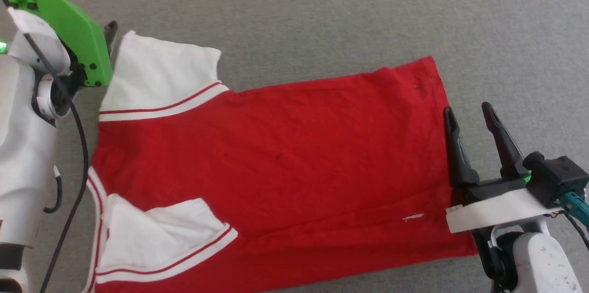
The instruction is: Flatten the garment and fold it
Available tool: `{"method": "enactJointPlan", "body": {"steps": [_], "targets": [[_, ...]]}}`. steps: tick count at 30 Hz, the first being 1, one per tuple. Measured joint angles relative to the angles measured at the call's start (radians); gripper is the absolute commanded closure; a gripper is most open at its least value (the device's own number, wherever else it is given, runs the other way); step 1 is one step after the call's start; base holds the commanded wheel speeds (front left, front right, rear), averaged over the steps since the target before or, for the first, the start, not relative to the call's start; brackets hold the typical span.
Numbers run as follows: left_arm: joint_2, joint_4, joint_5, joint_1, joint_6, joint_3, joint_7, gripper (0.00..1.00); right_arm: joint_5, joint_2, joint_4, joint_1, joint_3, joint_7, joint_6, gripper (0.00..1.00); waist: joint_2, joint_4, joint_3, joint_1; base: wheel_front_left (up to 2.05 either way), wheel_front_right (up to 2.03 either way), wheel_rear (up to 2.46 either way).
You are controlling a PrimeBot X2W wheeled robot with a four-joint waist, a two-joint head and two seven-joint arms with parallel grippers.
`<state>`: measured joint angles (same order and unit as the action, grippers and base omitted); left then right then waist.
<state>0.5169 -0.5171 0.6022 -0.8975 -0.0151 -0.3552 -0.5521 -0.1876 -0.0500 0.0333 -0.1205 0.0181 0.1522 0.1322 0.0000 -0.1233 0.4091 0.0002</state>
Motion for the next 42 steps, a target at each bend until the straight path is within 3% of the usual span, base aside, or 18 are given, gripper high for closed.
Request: {"method": "enactJointPlan", "body": {"steps": [13, 15, 16, 23, 27, 34, 41, 42], "targets": [[0.056, 0.013, -0.004, -0.011, -0.092, -0.039, -0.227, 0.0, -0.016, 0.0, -0.03, -0.018, 0.03, 0.017, 0.0, 0.0, 0.0, -0.088, 0.068, -0.0001, 0.0, 0.0, 0.0], [0.065, 0.022, -0.005, -0.01, -0.091, -0.044, -0.239, 0.62, -0.016, 0.0, -0.031, -0.025, 0.041, 0.016, 0.0, 0.0, 0.0, -0.094, 0.072, -0.0001, 0.0, 0.0, 0.0], [0.069, 0.029, -0.004, -0.009, -0.09, -0.045, -0.244, 1.0, -0.013, 0.0, -0.032, -0.03, 0.047, 0.014, 0.0, 0.0, 0.0, -0.097, 0.073, -0.0001, 0.0, 0.0, 0.0], [0.067, 0.062, 0.003, 0.011, -0.081, -0.049, -0.23, 1.0, 0.044, 0.0, -0.041, -0.152, 0.062, -0.05, 0.0, 0.0, 0.0, -0.094, 0.071, -0.0001, 0.0, 0.0, 0.0], [0.068, 0.067, 0.003, 0.015, -0.074, -0.051, -0.217, 1.0, 0.062, 0.0, -0.104, -0.275, 0.036, -0.171, 0.0, 0.0, 0.0, -0.089, 0.068, -0.0001, 0.0, 0.0, 0.0], [0.051, 0.072, 0.004, 0.015, -0.064, -0.064, -0.198, 1.0, 0.096, -0.001, -0.289, -0.483, 0.024, -0.606, 0.0, 0.0, 0.0, -0.064, 0.068, -0.0002, 0.0, 0.0, 0.0], [0.036, 0.068, 0.007, 0.012, -0.043, -0.07, -0.155, 1.0, 0.108, 0.0, -0.393, -0.588, 0.034, -0.881, 0.0, 0.0, 0.0, -0.041, 0.078, -0.0001, 0.0, 0.0, 0.0], [0.033, 0.068, 0.007, 0.011, -0.038, -0.07, -0.143, 1.0, 0.111, 0.0, -0.4, -0.597, 0.032, -0.906, 0.0, 0.06, 0.0, -0.037, 0.08, -0.0001, 0.0, 0.0, 0.0]]}}
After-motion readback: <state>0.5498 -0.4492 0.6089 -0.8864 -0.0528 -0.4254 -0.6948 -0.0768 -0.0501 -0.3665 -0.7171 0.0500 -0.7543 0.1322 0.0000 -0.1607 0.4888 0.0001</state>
